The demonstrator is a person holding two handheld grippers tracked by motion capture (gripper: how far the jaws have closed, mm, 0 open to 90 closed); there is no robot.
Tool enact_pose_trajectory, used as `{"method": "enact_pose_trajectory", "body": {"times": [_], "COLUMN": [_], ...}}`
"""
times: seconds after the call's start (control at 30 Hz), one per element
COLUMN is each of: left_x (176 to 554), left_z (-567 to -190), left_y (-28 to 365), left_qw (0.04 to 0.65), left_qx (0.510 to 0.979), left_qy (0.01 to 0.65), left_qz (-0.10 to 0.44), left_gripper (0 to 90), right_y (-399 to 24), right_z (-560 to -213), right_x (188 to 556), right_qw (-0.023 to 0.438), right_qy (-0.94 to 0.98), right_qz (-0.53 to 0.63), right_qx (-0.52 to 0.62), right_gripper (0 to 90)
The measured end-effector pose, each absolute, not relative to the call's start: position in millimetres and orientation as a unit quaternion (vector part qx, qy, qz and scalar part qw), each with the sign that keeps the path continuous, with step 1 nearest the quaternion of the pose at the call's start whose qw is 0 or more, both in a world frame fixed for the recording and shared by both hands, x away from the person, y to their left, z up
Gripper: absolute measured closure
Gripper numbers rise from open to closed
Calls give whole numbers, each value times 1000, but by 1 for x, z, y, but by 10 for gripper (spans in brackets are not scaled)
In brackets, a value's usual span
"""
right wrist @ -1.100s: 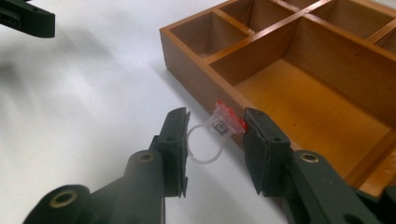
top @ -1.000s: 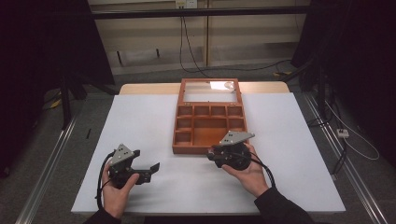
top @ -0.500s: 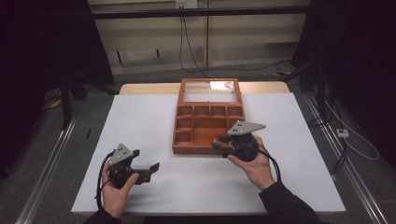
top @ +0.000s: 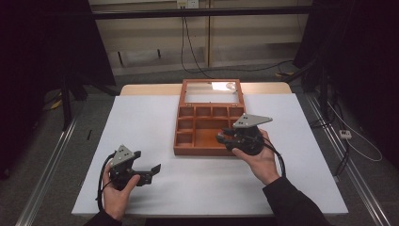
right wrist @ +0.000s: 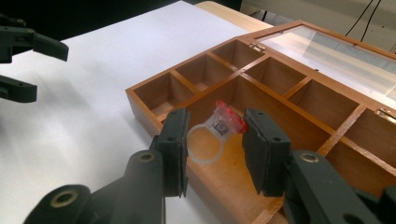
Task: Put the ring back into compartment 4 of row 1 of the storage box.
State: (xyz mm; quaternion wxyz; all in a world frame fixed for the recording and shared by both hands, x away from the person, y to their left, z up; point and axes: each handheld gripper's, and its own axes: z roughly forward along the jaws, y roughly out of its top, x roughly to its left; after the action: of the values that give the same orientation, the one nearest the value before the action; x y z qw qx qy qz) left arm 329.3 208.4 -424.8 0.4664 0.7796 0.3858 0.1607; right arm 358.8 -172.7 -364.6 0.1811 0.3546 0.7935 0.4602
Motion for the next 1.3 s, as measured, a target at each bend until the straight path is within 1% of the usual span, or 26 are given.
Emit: {"method": "enact_pose_trajectory", "body": {"times": [0.63, 1.3], "left_x": [330, 330], "left_z": [-425, -424], "left_y": [208, 208], "left_qw": [467, 465], "left_qx": [779, 781], "left_qy": [387, 385], "left_qz": [159, 160], "left_gripper": [65, 65], "right_y": [-185, -199], "right_z": [-343, -332], "right_x": [377, 395], "right_qw": [205, 231], "right_qy": [777, 765], "right_qz": [466, 463], "right_qx": [369, 383], "right_gripper": [622, 622]}}
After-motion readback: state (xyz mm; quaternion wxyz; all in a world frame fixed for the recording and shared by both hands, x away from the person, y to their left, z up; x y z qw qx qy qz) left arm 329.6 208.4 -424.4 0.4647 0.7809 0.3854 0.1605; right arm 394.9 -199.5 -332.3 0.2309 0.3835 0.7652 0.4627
